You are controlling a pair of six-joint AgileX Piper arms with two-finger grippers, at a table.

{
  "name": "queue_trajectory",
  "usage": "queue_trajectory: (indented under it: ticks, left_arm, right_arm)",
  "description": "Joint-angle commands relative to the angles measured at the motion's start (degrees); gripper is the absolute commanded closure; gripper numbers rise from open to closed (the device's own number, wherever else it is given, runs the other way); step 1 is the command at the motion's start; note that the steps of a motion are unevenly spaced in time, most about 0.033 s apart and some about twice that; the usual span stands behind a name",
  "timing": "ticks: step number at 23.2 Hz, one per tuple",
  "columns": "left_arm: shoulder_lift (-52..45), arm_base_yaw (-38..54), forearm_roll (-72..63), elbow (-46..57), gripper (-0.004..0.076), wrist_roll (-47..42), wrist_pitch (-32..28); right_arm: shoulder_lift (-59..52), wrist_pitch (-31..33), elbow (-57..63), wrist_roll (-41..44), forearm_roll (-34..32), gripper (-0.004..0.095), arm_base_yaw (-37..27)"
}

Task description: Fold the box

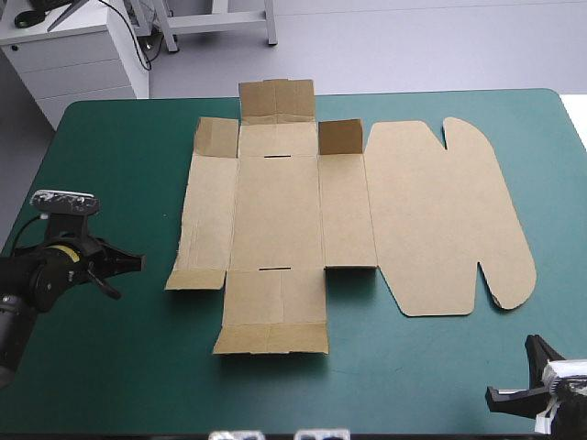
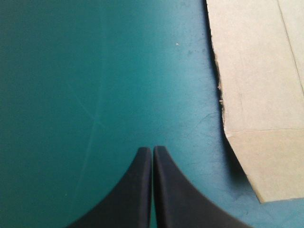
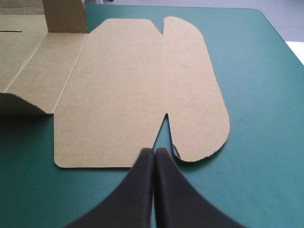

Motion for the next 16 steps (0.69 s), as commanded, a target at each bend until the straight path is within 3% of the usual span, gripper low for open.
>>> queue_trajectory:
  ticks: [1,6,11,16]
  left_arm:
    - [4.60,0.05,-5.02,-4.20,0.0709,4.52,-3.55]
    - [14.05,2.42,-17.41,-11.46,0.0707,13.41,0.20]
    - [22.14,18.59,-45.12,-16.33,0.0708,26.82,10.76]
    - [27.24,23.99,-52.91,-16.83,0.0709,30.86,14.49]
  right_arm:
    - [0.60,-4.29,-1.19,-0.11,-0.25,0.0927,0.13]
    - [0.60,-4.29,-1.19,-0.11,-0.25,0.0927,0.13]
    - [0.60,-4.29,-1.19,-0.11,-0.25,0.0927,0.13]
    - [0.60,-4.29,-1.19,-0.11,-0.25,0.0927,0.13]
